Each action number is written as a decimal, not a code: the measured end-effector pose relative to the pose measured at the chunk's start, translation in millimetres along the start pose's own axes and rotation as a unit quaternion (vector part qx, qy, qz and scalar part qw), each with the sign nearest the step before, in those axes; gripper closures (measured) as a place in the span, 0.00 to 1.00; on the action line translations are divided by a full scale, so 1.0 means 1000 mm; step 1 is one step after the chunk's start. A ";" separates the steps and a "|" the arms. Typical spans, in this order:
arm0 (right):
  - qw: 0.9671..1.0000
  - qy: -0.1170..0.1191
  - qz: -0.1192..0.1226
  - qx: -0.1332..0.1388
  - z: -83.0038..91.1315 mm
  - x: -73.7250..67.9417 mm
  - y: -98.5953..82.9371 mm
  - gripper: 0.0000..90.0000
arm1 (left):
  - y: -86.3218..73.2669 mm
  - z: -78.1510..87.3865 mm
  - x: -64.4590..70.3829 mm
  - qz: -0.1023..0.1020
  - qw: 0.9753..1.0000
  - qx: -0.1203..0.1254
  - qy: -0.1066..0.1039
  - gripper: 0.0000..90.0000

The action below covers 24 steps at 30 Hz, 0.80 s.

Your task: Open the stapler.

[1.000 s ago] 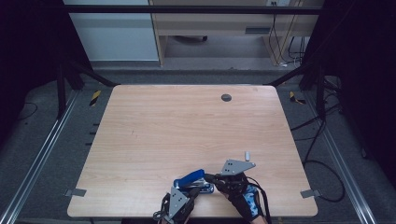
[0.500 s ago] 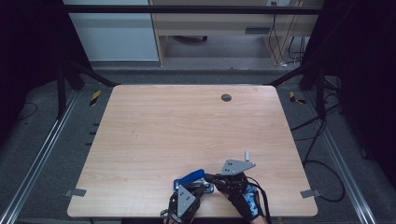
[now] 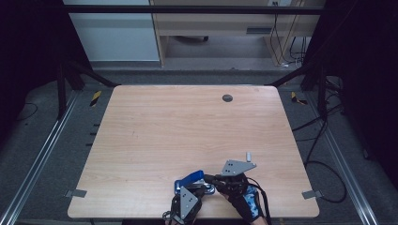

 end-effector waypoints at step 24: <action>1.000 0.018 0.012 0.016 -0.006 -0.006 0.019 1.00 | 0.000 0.000 0.000 0.000 1.000 0.001 0.001 1.00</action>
Point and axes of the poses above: each handheld gripper's, and its own axes: z roughly backward along the jaws, y roughly out of its top, x roughly to its right, the point moved 3 cm from there along -z, roughly forward along the jaws, and after that the axes turned 7 degrees about -x, right-handed, at the moved point
